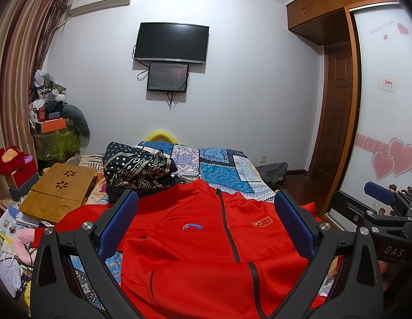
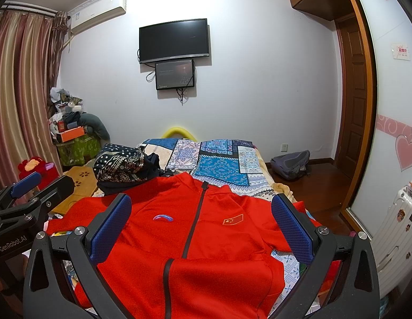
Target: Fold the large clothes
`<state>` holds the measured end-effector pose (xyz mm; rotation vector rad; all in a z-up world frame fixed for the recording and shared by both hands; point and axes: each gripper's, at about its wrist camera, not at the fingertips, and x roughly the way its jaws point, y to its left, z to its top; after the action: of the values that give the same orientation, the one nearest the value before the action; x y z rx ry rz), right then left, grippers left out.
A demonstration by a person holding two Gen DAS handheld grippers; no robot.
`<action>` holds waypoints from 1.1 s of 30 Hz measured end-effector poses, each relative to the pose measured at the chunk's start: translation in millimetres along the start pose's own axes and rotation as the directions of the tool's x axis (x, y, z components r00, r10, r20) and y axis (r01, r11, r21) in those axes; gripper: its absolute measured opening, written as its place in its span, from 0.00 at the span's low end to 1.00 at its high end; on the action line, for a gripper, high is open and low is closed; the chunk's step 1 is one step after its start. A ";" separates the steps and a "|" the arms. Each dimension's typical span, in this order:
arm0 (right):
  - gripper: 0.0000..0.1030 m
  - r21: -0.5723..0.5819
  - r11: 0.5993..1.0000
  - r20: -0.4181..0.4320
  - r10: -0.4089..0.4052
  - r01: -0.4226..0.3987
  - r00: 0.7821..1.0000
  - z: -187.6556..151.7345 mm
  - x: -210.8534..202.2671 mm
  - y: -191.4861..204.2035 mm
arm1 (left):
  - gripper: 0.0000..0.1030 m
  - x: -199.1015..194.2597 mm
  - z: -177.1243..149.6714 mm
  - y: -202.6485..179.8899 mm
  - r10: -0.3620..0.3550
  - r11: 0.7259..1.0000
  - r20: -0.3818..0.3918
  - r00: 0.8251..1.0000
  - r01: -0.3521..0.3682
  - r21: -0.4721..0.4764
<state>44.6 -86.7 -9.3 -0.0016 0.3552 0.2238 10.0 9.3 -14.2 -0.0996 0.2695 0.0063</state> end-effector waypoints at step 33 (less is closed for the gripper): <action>1.00 -0.006 1.000 -0.106 -0.002 0.001 0.994 18.3 80.5 -24.4 | 1.00 76.4 1.4 170.3 0.291 0.943 -0.163 0.943 -0.312 -0.120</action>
<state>129.8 -92.3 -20.8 -0.0198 0.4600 0.2235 80.7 178.4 -49.8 -0.2026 0.4263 0.3265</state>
